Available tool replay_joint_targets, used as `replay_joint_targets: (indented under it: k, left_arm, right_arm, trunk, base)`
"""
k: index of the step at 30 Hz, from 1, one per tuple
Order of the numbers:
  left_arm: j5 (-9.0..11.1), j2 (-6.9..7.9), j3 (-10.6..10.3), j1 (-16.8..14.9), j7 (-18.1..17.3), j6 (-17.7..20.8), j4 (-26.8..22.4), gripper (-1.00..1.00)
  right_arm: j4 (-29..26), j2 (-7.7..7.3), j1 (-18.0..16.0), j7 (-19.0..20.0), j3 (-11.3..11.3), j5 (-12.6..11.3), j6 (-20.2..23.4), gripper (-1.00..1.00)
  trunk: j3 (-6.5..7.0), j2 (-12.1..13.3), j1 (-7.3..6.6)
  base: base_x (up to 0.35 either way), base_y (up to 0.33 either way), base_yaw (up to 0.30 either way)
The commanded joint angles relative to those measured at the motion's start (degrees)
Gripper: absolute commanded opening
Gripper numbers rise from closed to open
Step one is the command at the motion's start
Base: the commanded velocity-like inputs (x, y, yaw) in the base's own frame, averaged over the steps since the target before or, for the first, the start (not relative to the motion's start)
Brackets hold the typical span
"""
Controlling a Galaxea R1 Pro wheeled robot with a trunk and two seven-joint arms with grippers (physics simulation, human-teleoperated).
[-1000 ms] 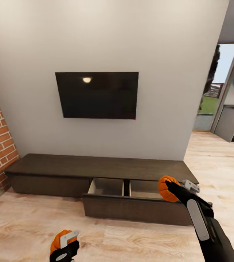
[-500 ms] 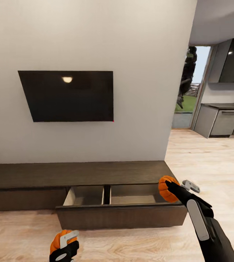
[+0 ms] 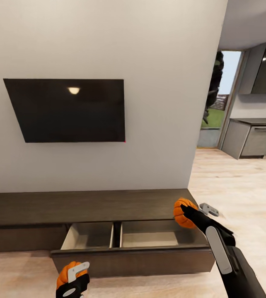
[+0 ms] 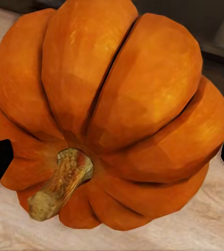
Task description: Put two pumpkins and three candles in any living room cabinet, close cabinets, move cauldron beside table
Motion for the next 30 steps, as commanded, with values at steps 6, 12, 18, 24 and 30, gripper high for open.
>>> replay_joint_targets:
  k: [6, 12, 18, 24, 30]
  left_arm:
    - [0.02, -1.27, -1.01, -0.06, 0.08, -0.31, 0.33, -1.00]
    - [-0.26, -2.45, -1.14, -0.05, 0.28, 2.73, -18.10, -1.00]
    - [-0.19, -1.35, -1.21, 0.00, 0.45, 12.52, -29.89, -1.00]
    - [-0.06, -1.18, -1.21, 0.03, 2.19, 17.95, -38.27, -1.00]
    - [0.24, -1.51, -1.17, 0.03, 10.74, 28.79, -49.89, -1.00]
  right_arm:
    - [0.44, -0.10, -0.05, -0.34, 0.16, -0.47, 0.06, -1.00]
    - [4.10, -0.01, -0.05, -0.94, 6.05, 1.37, -1.82, -1.00]
    - [4.14, 0.09, -0.05, -1.07, 6.37, 4.58, -2.04, -1.00]
    - [5.16, 0.37, -0.09, -1.54, 6.56, 5.39, -2.05, -1.00]
    - [10.49, 0.50, -0.55, -2.50, 7.08, 9.30, -2.16, -1.00]
  trunk:
    - [-0.06, -0.04, 0.03]
    - [-0.06, -0.04, 0.03]
    - [-0.06, -0.04, 0.03]
    - [-0.06, -0.04, 0.03]
    - [-0.06, -0.04, 0.03]
  base:
    - [0.321, 0.000, 0.000]
    - [0.060, 0.000, 0.000]
    - [0.000, 0.000, 0.000]
    - [0.000, 0.000, 0.000]
    - [0.000, 0.000, 0.000]
